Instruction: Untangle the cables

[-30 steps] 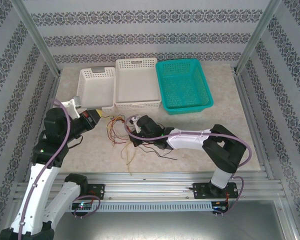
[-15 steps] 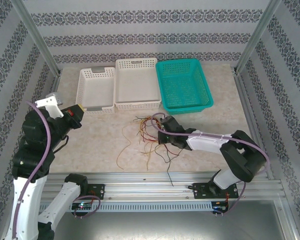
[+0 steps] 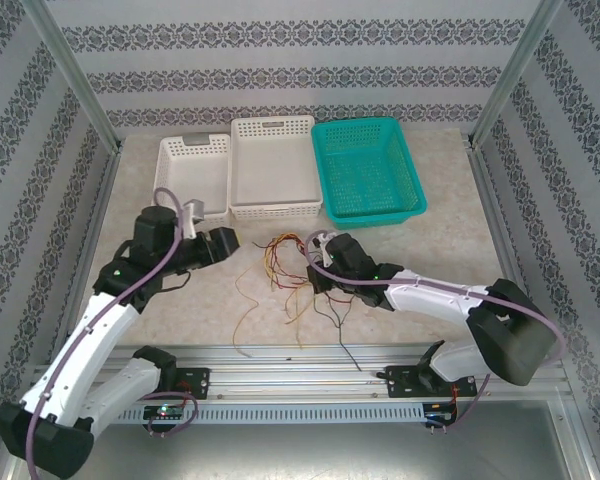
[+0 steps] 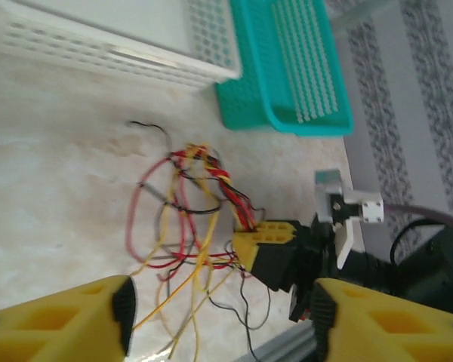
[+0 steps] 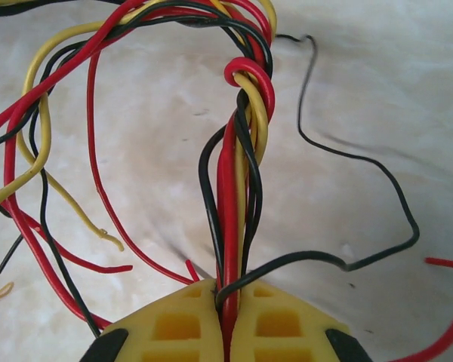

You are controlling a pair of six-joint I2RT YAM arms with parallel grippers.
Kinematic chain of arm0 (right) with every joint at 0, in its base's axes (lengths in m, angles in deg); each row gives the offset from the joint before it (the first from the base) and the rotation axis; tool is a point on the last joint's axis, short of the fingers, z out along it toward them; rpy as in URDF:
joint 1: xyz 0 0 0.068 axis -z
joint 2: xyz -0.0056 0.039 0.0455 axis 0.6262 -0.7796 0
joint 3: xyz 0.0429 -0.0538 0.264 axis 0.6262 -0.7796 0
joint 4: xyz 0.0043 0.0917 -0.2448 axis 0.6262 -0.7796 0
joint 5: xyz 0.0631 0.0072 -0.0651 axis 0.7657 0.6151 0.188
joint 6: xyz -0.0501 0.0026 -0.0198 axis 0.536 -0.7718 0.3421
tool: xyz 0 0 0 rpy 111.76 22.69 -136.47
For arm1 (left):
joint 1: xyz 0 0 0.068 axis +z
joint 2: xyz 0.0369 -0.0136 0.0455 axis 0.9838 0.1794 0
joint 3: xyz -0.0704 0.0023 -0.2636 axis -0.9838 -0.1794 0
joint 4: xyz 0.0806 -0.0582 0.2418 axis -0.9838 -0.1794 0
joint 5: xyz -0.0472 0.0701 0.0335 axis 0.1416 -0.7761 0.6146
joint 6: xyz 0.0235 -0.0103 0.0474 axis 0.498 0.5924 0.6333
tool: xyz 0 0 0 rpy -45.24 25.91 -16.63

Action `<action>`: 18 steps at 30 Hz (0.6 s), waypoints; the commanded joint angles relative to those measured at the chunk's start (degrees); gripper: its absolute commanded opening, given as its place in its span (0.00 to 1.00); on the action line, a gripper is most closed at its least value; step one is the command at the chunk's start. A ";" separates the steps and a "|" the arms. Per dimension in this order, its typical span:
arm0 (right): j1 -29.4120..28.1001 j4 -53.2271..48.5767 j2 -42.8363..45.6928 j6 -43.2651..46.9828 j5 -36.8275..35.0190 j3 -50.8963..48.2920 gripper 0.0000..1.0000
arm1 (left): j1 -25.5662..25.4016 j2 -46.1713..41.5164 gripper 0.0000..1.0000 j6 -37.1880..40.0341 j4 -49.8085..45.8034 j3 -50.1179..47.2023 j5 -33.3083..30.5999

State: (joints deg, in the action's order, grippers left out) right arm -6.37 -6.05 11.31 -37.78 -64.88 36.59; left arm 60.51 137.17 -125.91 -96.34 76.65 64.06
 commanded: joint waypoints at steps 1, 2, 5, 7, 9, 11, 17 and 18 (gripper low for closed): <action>-1.23 2.69 1.96 3.85 1.88 1.67 0.00 | -5.39 1.93 0.69 0.22 9.89 -0.49 0.29; -1.47 2.78 2.26 4.06 2.03 1.78 0.00 | -6.71 2.91 0.70 0.60 10.98 -0.73 0.23; -2.04 4.36 4.62 4.73 3.07 1.07 0.00 | -8.45 6.55 0.70 2.19 11.40 -0.39 0.36; -2.25 5.11 7.24 5.33 4.30 0.26 0.00 | -8.55 8.67 0.71 4.25 9.81 0.13 -0.40; -2.32 5.07 9.87 6.21 5.07 -0.25 0.00 | -8.57 10.02 0.71 6.66 7.58 0.65 -1.83; -2.31 4.89 12.58 7.42 6.41 -0.90 0.00 | -8.57 11.11 0.71 8.42 6.02 0.79 -3.02; -2.32 3.53 15.93 9.35 12.16 -0.55 0.00 | -8.54 14.14 0.71 9.74 6.03 0.92 -5.03; -2.32 3.36 15.72 9.65 13.32 -0.29 0.00 | -8.54 14.57 0.71 9.33 6.82 0.92 -4.88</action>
State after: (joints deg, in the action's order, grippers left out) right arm -7.99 -3.95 26.59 -30.24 -56.47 36.11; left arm 52.33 150.88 -118.61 -90.00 76.62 60.30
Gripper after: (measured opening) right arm 0.055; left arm 0.711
